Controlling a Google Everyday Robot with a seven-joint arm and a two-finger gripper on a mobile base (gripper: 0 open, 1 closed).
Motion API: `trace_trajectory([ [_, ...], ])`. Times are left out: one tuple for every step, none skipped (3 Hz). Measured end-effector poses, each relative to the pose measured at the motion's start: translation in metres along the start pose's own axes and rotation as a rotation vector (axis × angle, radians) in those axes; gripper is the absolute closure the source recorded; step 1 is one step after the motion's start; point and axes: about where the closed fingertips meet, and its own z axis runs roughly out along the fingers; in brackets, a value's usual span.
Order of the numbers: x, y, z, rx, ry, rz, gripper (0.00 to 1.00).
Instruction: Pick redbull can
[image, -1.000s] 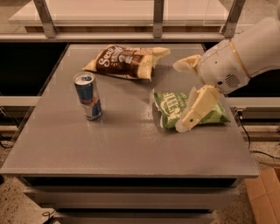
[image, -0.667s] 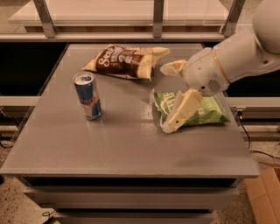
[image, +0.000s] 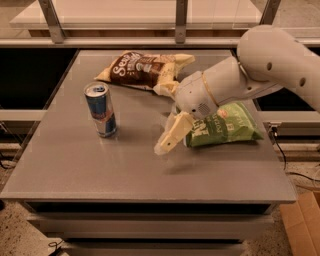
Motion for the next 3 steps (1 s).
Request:
trace_trajectory([
  [-0.011,-0.008,0.032,-0.014,-0.054,-0.026,0.0],
  [-0.029,-0.011,0.058,-0.044,-0.115,-0.056,0.0],
  [-0.042,-0.011,0.078,-0.084,-0.162,-0.073,0.0],
])
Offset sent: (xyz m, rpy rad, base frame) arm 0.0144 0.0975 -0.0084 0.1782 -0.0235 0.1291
